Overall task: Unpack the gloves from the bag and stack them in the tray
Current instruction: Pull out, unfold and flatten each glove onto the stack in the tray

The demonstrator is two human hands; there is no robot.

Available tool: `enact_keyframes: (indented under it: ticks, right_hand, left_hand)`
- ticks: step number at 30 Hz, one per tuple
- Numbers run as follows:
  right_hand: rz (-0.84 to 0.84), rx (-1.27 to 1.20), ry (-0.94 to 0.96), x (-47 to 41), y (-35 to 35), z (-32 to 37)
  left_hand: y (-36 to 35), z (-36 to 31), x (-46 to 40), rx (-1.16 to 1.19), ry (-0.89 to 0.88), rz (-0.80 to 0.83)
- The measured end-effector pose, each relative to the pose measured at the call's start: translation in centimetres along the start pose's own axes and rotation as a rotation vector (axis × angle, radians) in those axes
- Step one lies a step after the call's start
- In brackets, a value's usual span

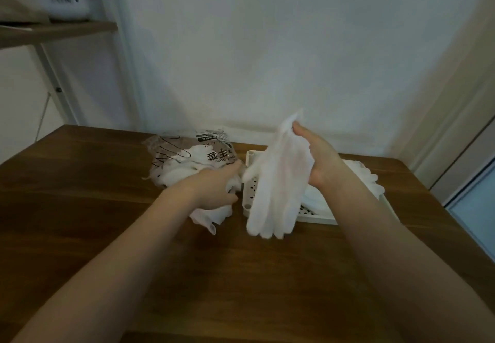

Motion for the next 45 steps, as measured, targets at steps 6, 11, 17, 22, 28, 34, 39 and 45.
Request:
enact_keyframes:
  ticks: [6,11,17,22,28,34,39,45]
  right_hand:
    - [0.250,0.277,-0.037,2.0,-0.9,1.3]
    - [0.368,0.735,0.072,4.0,-1.4,3.6]
    - [0.144,0.491,0.181,5.5,1.6,4.3]
    - [0.226,0.531,0.061,6.4,3.9,1.8]
    - [0.162,0.600,0.125,7.2,5.1,3.6]
    - [-0.058,1.088,0.109,6.2,5.4,4.1]
    - [0.090,0.974,0.080,5.7,5.9,4.2]
    - [0.230,0.820,0.037,5.8,7.1,5.3]
  left_hand:
    - [5.4,-5.1,4.1,0.505,-0.210,-0.398]
    - [6.5,-8.7,3.1,0.615,-0.306,-0.297]
    - [5.7,-10.6,2.2,0.952,-0.407,-0.184]
    - [5.1,-10.6,1.3,1.348,-0.529,-0.301]
    - [3.3,-9.9,0.5,1.558,-0.453,-0.256]
    - [2.8,-10.3,-1.7,1.009,-0.245,-0.211]
    - [2.9,-11.1,-3.5,0.562,-0.207,-0.201]
    - [3.7,-11.2,-4.9,0.625,-0.334,-0.250]
Point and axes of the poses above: each hand's wrist, its own x-axis away from the middle knuckle, its own y-axis out of the back of the hand, z = x × y, the point moved 4 cm from there along -x, towards the middle knuckle, and after that the axes turned 15 degrees about z, right-handed, at the moved point
